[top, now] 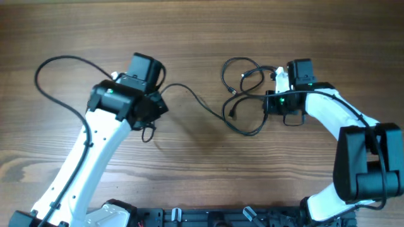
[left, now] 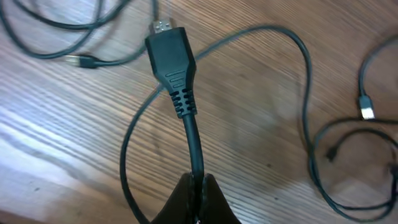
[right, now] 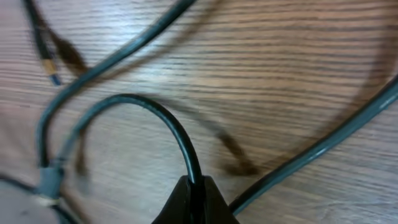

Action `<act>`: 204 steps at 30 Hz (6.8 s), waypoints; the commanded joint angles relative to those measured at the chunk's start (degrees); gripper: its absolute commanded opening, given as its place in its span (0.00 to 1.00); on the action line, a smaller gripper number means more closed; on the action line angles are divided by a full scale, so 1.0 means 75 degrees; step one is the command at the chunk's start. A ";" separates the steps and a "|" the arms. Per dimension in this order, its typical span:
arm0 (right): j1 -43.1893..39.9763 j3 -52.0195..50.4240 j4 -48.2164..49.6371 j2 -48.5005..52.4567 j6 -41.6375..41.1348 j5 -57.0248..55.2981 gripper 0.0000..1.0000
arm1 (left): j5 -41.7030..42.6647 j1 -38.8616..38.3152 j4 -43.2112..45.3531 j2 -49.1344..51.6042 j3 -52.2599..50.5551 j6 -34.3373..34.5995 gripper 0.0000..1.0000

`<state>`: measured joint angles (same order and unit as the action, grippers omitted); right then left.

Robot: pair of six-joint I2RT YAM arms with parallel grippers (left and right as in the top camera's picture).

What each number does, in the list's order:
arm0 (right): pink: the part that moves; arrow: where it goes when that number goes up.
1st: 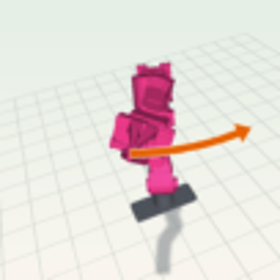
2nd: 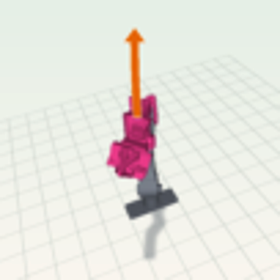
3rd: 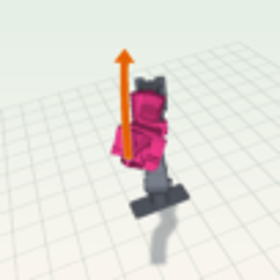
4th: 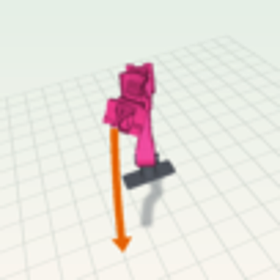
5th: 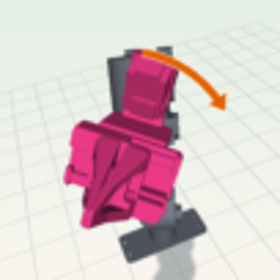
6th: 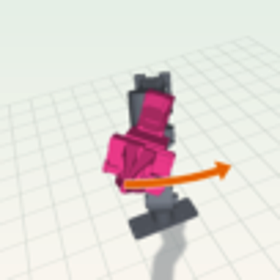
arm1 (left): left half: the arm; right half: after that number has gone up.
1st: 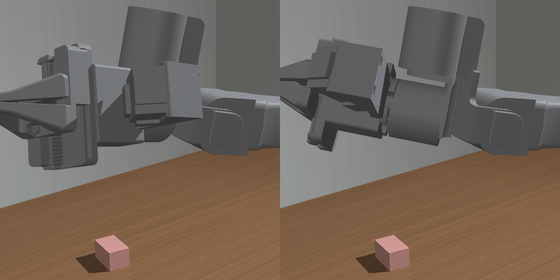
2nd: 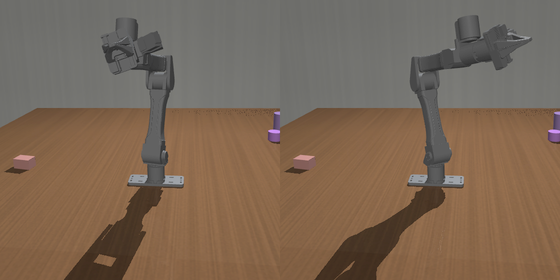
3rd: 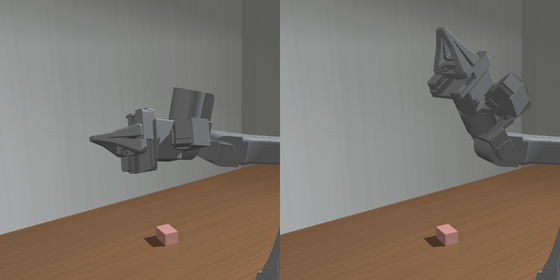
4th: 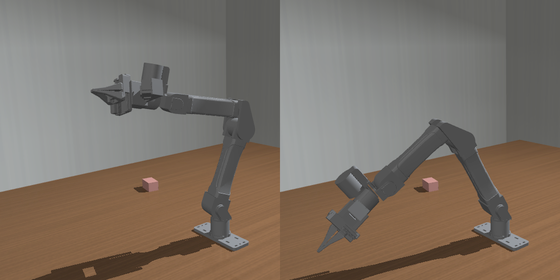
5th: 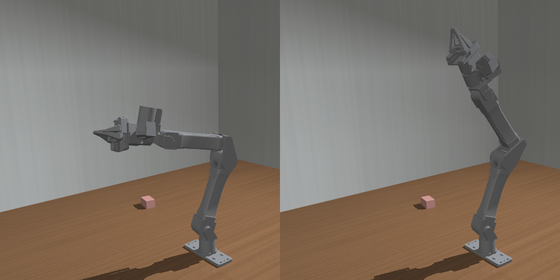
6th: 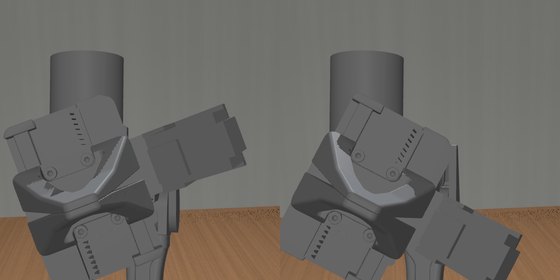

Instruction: Untangle cables

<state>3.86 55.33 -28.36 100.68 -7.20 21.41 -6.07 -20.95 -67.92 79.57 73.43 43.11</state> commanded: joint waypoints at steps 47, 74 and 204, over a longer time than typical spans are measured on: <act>-0.1955 0.0306 -0.0347 -0.0866 -0.0251 0.2844 0.04 | 0.2687 -0.2512 0.3940 0.3870 -0.0047 0.2541 0.65; -0.1958 0.0306 -0.0347 -0.0866 -0.0239 0.2390 0.04 | 0.0909 -0.3008 0.4855 0.4768 -0.0044 0.1661 0.04; 0.2448 0.0321 0.3608 0.0029 -0.2923 0.0455 1.00 | 0.4911 0.6610 -0.1268 -0.1751 0.0466 -0.3923 1.00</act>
<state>22.13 57.56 -1.30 101.56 -29.54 25.65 31.14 28.86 -77.41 66.15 77.25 15.07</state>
